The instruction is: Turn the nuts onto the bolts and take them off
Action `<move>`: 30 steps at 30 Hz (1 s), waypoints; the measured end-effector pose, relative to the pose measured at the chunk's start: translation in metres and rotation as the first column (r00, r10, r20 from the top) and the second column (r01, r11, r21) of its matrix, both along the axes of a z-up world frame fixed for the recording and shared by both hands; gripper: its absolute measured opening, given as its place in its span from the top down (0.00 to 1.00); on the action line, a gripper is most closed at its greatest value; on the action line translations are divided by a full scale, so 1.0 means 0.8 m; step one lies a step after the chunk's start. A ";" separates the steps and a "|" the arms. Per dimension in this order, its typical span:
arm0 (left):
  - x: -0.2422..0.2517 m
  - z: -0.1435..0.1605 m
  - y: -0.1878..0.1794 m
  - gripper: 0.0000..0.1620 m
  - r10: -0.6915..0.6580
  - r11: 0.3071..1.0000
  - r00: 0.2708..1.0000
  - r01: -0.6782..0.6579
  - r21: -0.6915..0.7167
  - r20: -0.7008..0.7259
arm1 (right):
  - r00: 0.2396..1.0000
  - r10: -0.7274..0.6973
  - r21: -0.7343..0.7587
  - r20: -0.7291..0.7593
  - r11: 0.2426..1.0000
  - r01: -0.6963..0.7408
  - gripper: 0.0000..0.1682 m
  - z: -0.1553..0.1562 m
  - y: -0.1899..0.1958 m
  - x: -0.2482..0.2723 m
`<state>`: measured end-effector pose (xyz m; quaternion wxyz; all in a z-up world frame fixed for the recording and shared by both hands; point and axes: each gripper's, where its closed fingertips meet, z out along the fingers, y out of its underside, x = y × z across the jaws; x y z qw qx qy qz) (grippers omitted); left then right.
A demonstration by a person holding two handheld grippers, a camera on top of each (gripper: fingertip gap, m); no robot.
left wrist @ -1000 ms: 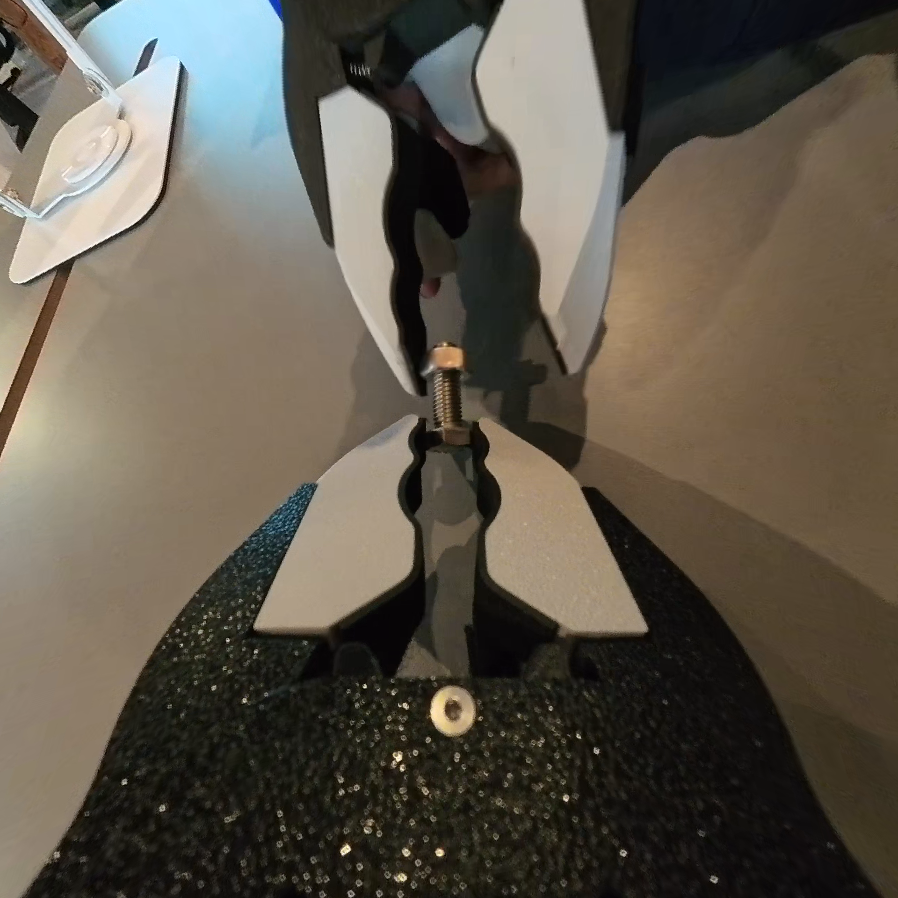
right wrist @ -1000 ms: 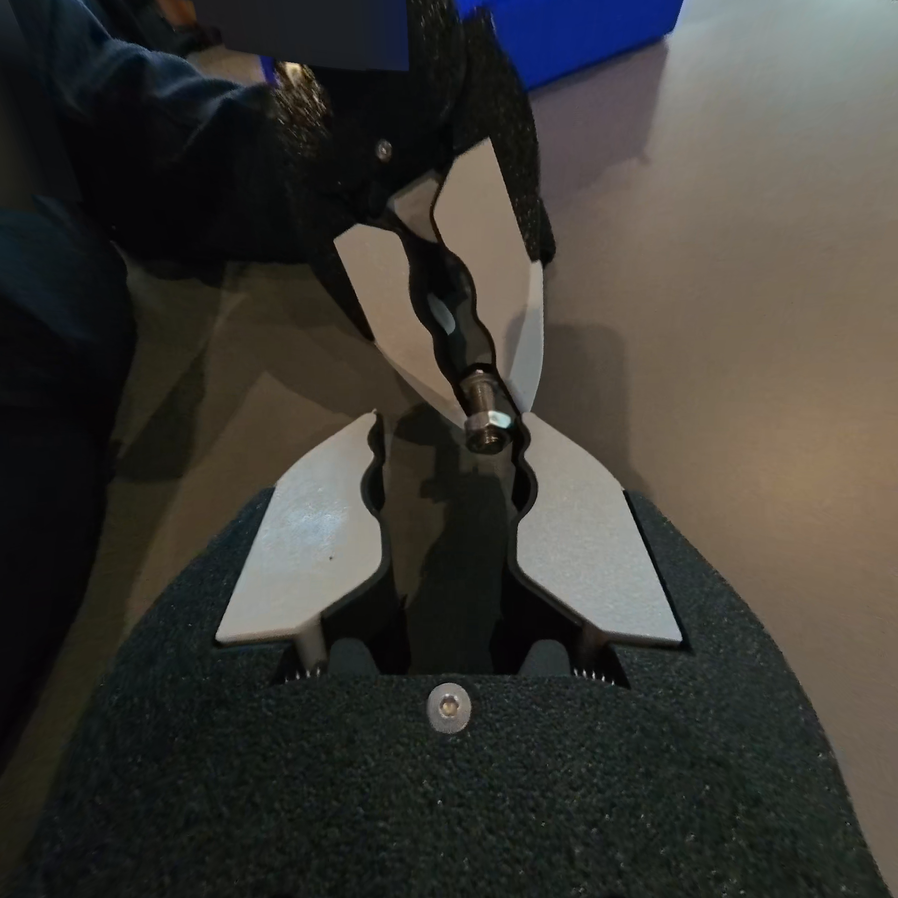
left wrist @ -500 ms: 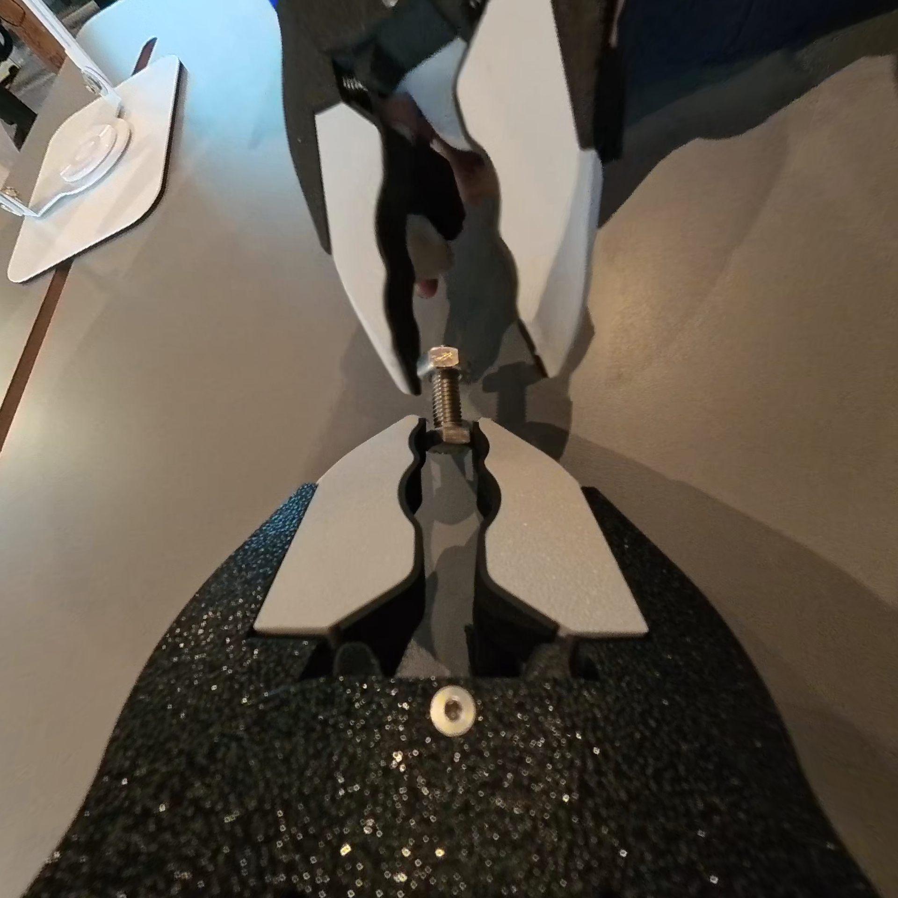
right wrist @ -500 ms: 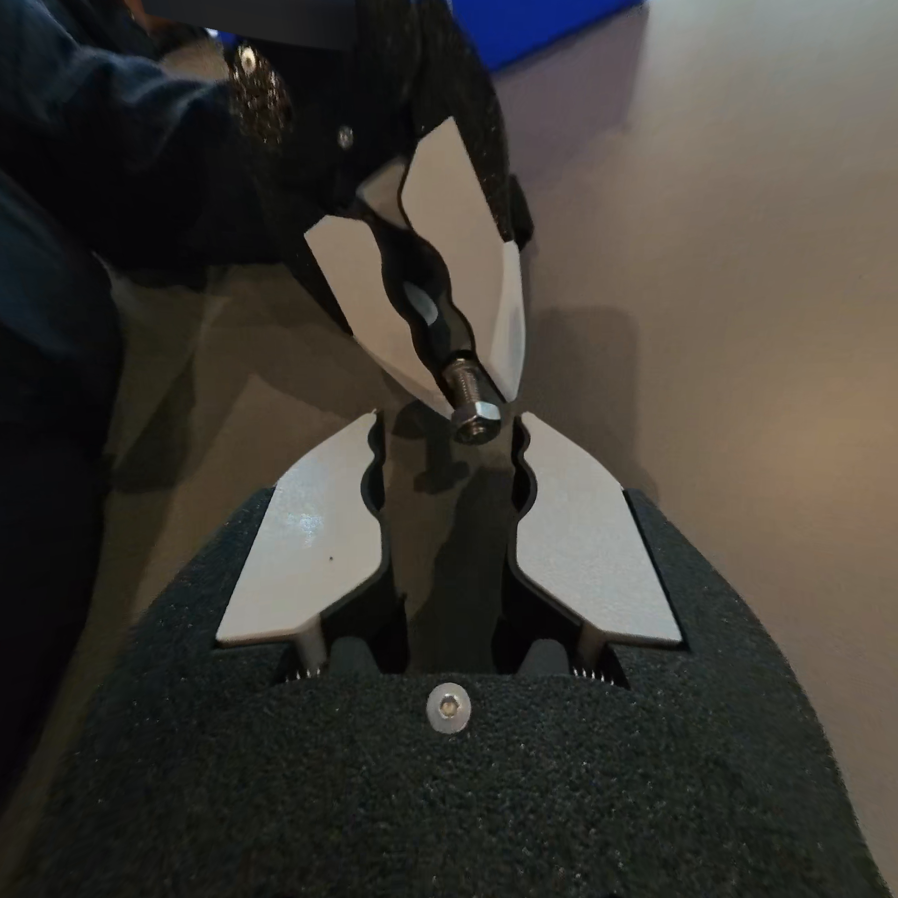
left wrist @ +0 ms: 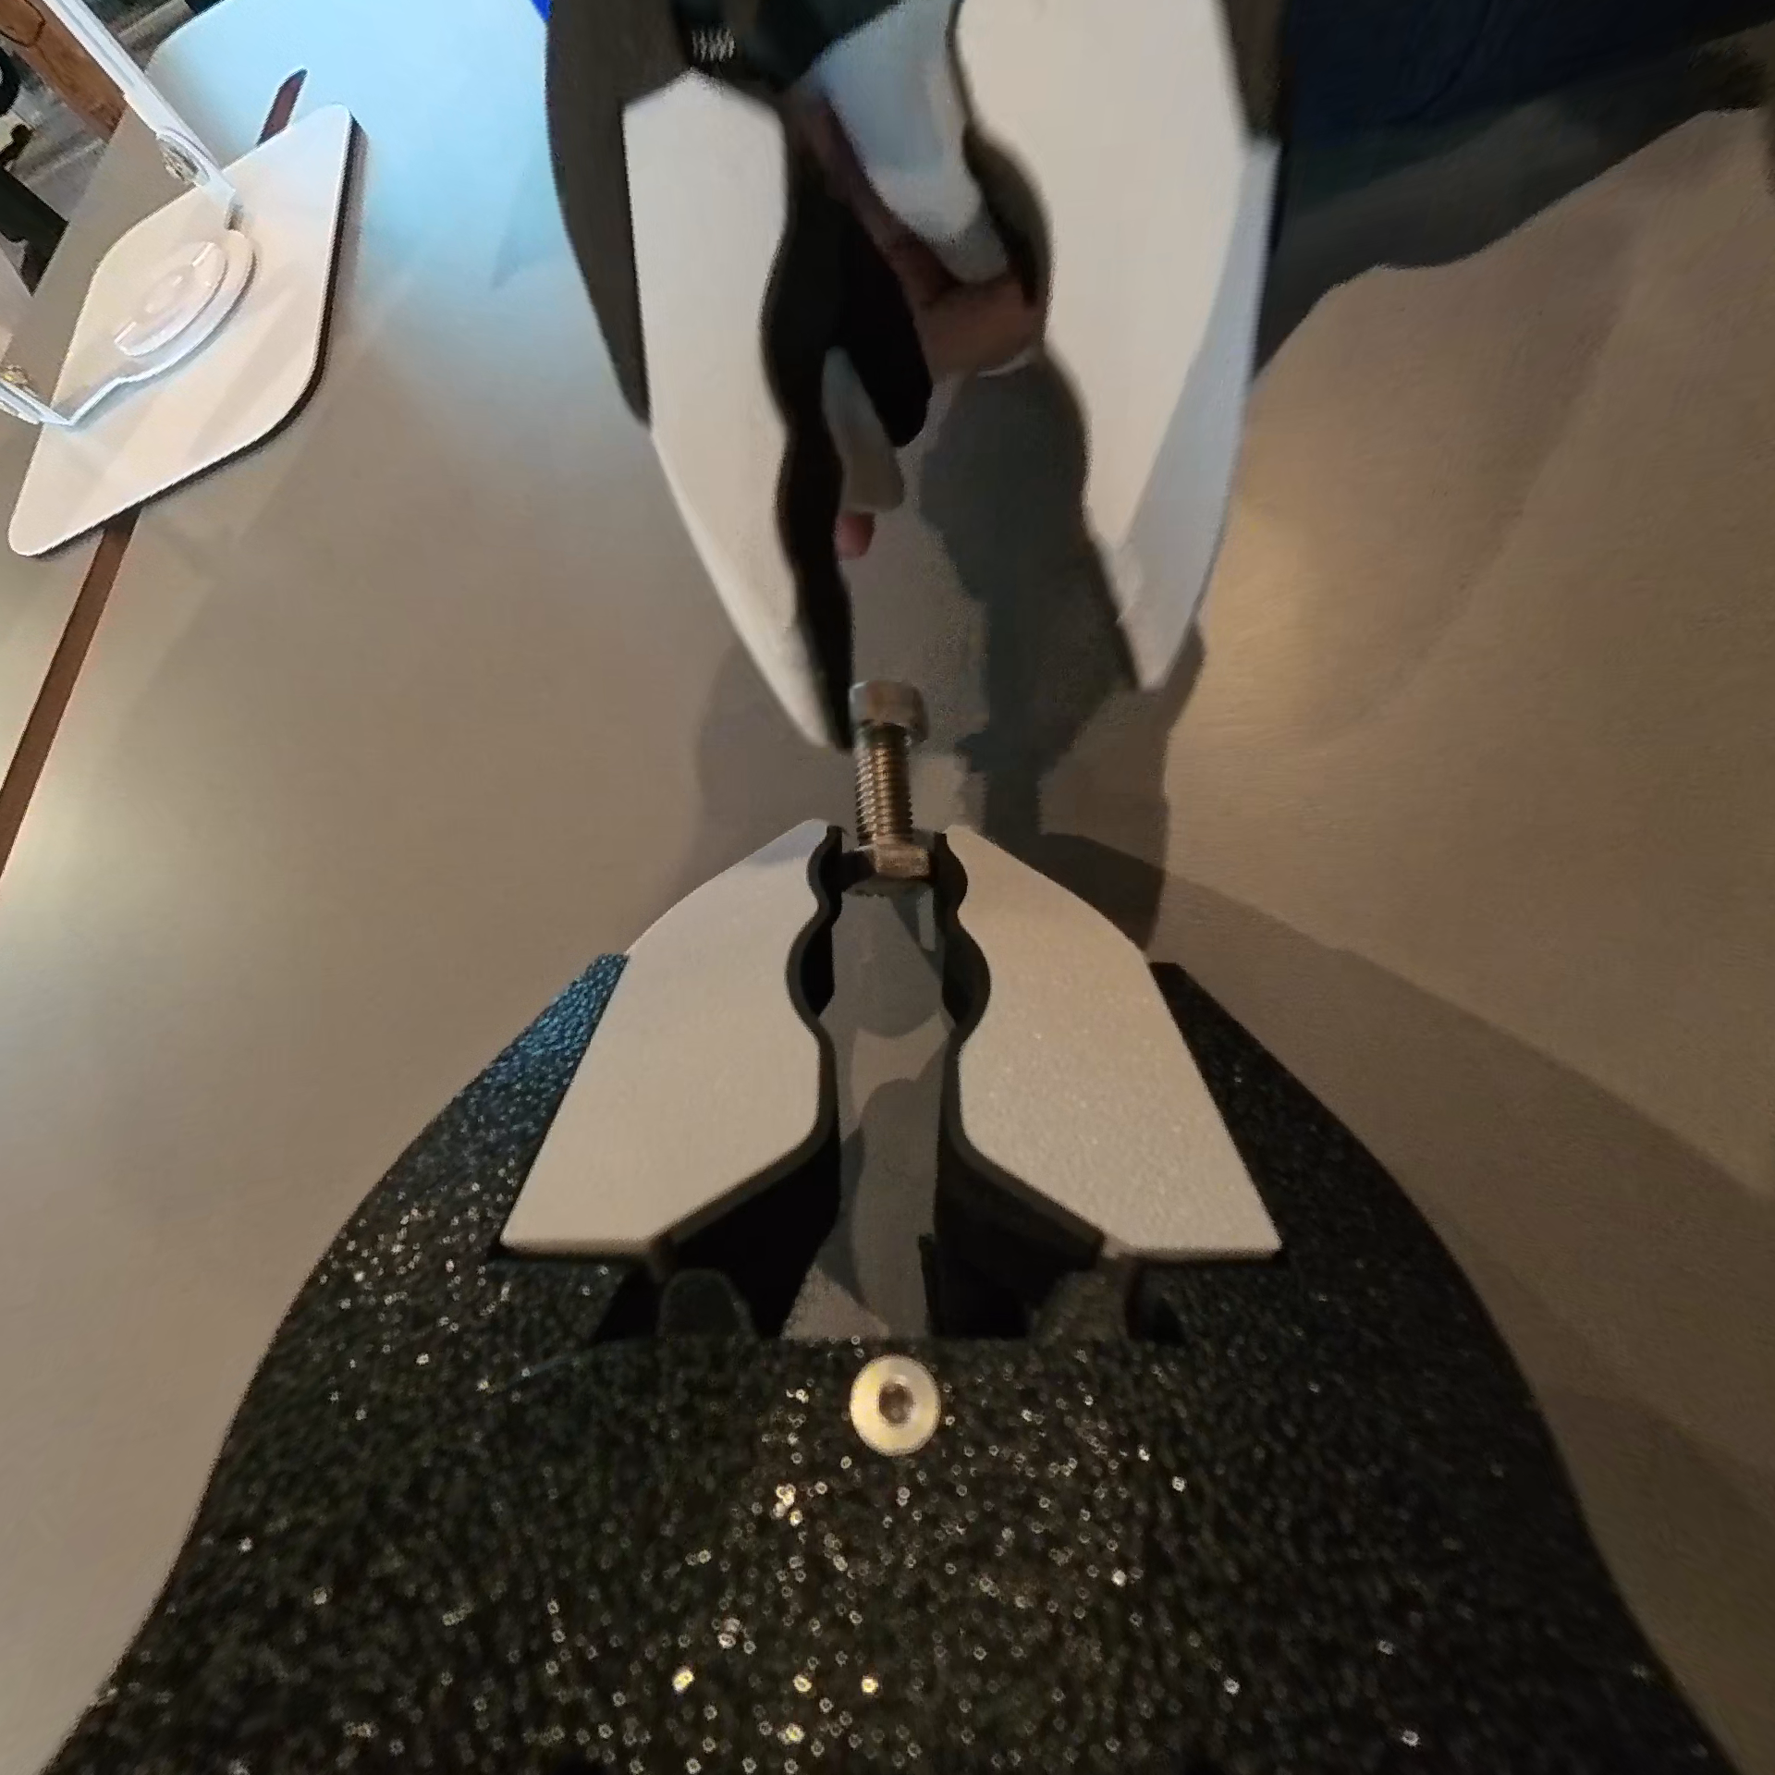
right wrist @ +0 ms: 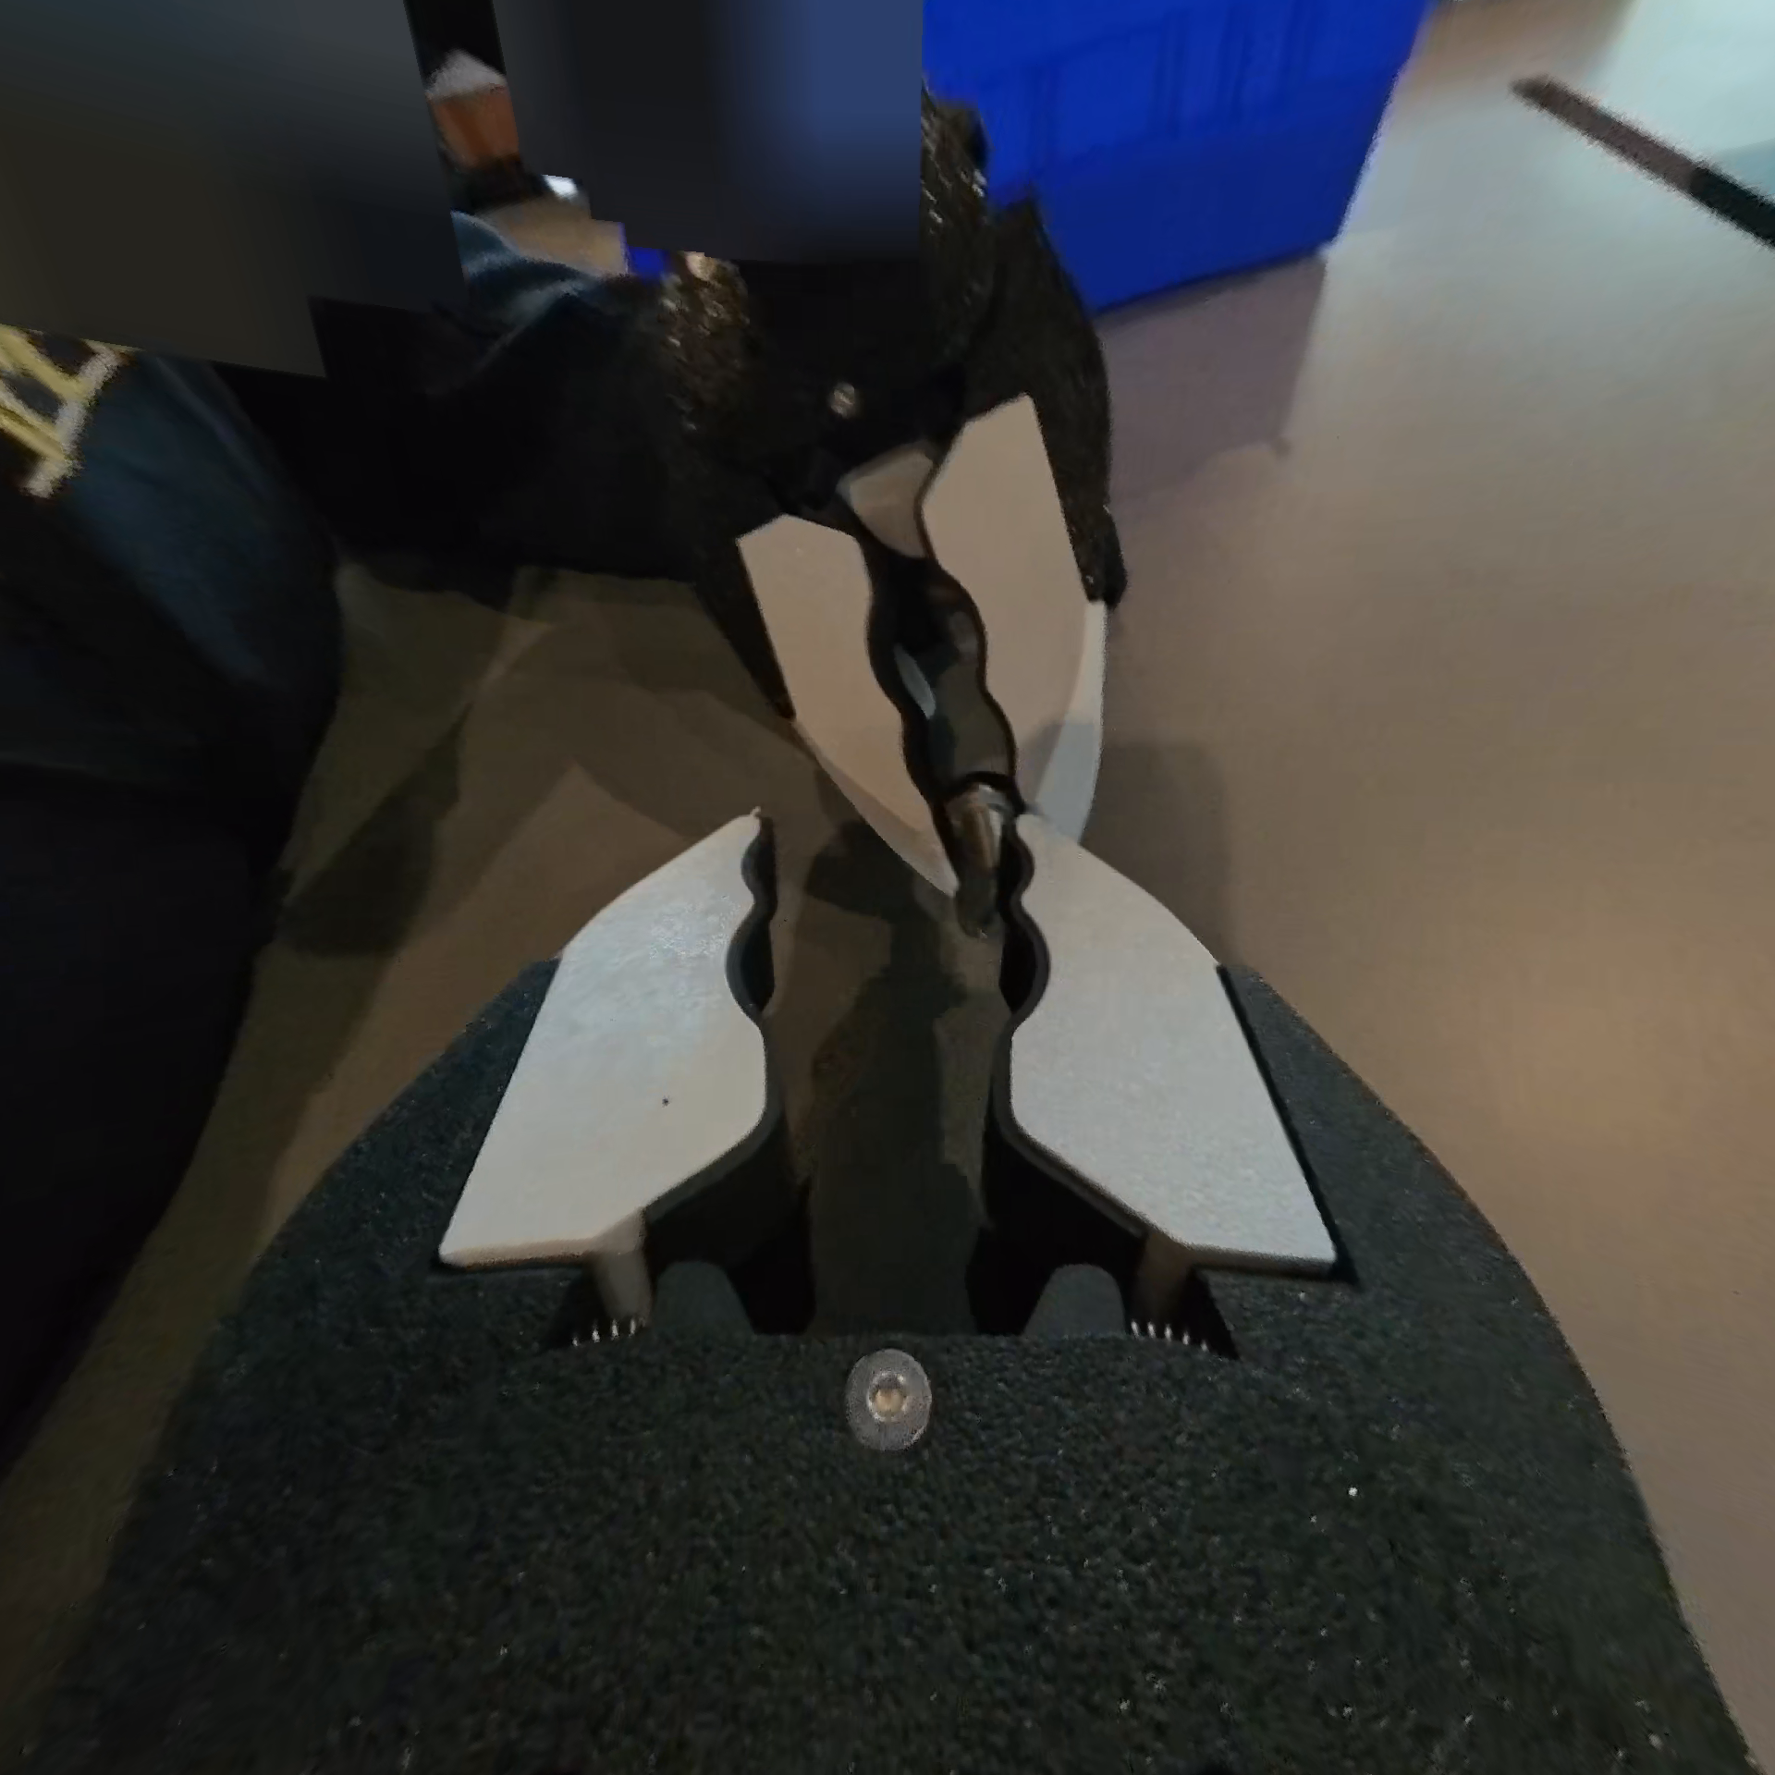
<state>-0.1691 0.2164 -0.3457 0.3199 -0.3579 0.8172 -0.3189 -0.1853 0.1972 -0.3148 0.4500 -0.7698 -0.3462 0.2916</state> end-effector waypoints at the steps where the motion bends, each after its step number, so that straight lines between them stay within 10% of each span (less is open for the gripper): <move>1: 0.000 0.000 0.000 0.89 0.000 1.000 1.000 0.000 0.000 0.000 | 1.000 0.011 0.014 -0.010 1.000 -0.011 0.74 0.003 -0.002 -0.001; 24: 0.000 0.000 0.000 0.89 -0.001 1.000 1.000 0.001 -0.001 -0.001 | 0.998 0.057 0.041 0.033 0.997 -0.058 0.75 0.000 -0.009 -0.007; 30: 0.000 0.000 0.000 0.89 0.000 1.000 1.000 0.000 -0.001 0.000 | 0.986 -0.118 0.067 0.120 0.992 0.110 0.67 -0.010 0.016 0.017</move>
